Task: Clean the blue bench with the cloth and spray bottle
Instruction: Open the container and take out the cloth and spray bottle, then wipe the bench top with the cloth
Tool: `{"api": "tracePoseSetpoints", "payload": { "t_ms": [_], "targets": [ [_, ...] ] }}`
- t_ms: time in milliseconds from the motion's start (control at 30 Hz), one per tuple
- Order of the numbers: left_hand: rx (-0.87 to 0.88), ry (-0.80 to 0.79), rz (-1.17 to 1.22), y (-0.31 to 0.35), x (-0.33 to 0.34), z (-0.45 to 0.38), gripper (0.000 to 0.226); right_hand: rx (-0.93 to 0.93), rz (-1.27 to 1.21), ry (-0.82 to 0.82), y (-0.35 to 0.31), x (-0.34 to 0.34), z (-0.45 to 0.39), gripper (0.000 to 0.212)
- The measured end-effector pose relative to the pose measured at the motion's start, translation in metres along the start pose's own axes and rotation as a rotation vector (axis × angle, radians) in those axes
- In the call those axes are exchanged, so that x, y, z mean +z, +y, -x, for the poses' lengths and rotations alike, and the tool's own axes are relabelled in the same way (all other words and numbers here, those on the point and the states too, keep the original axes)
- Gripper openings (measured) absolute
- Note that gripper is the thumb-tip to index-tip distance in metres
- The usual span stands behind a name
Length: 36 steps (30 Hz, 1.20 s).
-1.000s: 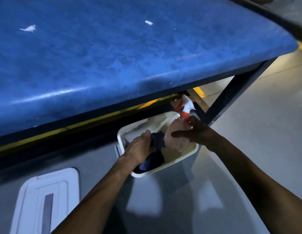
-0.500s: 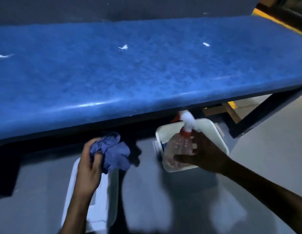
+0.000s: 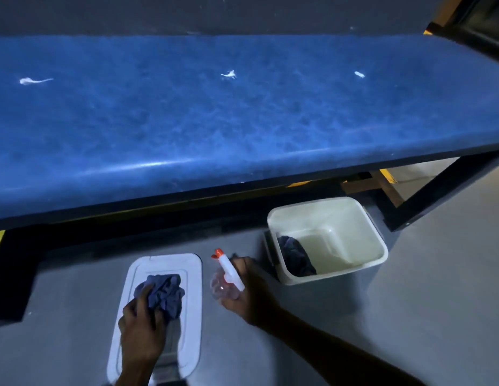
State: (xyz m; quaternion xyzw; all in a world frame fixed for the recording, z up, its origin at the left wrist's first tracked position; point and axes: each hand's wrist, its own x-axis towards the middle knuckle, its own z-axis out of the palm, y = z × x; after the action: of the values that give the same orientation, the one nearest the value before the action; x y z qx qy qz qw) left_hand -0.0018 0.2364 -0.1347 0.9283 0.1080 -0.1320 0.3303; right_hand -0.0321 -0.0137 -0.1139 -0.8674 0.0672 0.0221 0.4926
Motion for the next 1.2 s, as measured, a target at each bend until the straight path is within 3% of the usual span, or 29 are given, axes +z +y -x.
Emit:
{"api": "tracePoseSetpoints", "payload": {
  "t_ms": [200,267,300,367,400,467,500,567,600,667,733,800,1000,1100,1167,1200],
  "targets": [
    [0.014,0.001,0.045,0.010,-0.013,-0.009,0.096,0.073,0.068,0.076,-0.002,0.001,0.012,0.077],
    [0.017,0.005,0.028,0.013,-0.016,-0.015,0.096,0.067,0.141,-0.110,-0.014,-0.018,0.000,0.077],
    [0.034,0.010,0.021,0.014,-0.017,-0.018,0.094,0.059,0.242,-0.287,-0.020,-0.039,-0.007,0.080],
    [0.083,0.007,-0.006,0.015,-0.018,-0.024,0.089,0.167,0.362,-0.657,-0.024,-0.089,-0.027,0.079],
    [0.107,0.001,-0.025,0.014,-0.018,-0.026,0.089,0.279,0.321,-0.747,-0.027,-0.116,-0.038,0.067],
    [0.121,-0.015,-0.048,0.013,-0.019,-0.027,0.094,0.465,0.149,-0.670,-0.022,-0.163,-0.056,0.018],
    [0.113,-0.020,-0.049,0.012,-0.019,-0.026,0.096,0.495,0.124,-0.535,-0.016,-0.180,-0.064,0.008],
    [0.117,-0.017,-0.026,0.009,-0.018,-0.022,0.098,0.428,0.331,-0.247,0.001,-0.198,-0.076,0.022],
    [0.127,-0.018,-0.004,0.007,-0.018,-0.020,0.098,0.411,0.484,-0.178,0.012,-0.195,-0.078,0.037],
    [0.147,-0.042,0.025,0.005,-0.017,-0.016,0.092,0.515,0.591,-0.228,0.038,-0.180,-0.073,0.062],
    [0.158,-0.058,0.029,0.001,-0.014,-0.015,0.075,0.615,0.549,-0.394,0.063,-0.157,-0.069,0.067],
    [0.162,-0.046,0.025,-0.004,-0.010,-0.017,0.068,0.632,0.571,-0.427,0.078,-0.141,-0.070,0.068],
    [0.143,-0.047,0.014,-0.013,0.000,-0.018,0.068,0.449,0.745,-0.260,0.082,-0.122,-0.071,0.039],
    [0.102,-0.048,0.022,-0.016,0.002,-0.019,0.068,0.442,0.762,-0.160,0.063,-0.145,-0.073,0.035],
    [0.080,-0.059,0.034,-0.019,0.000,-0.019,0.067,0.429,0.581,-0.096,0.031,-0.166,-0.076,0.027],
    [0.077,-0.064,0.041,-0.020,-0.001,-0.020,0.067,0.400,0.328,-0.122,0.011,-0.174,-0.075,0.019]
  ]
}}
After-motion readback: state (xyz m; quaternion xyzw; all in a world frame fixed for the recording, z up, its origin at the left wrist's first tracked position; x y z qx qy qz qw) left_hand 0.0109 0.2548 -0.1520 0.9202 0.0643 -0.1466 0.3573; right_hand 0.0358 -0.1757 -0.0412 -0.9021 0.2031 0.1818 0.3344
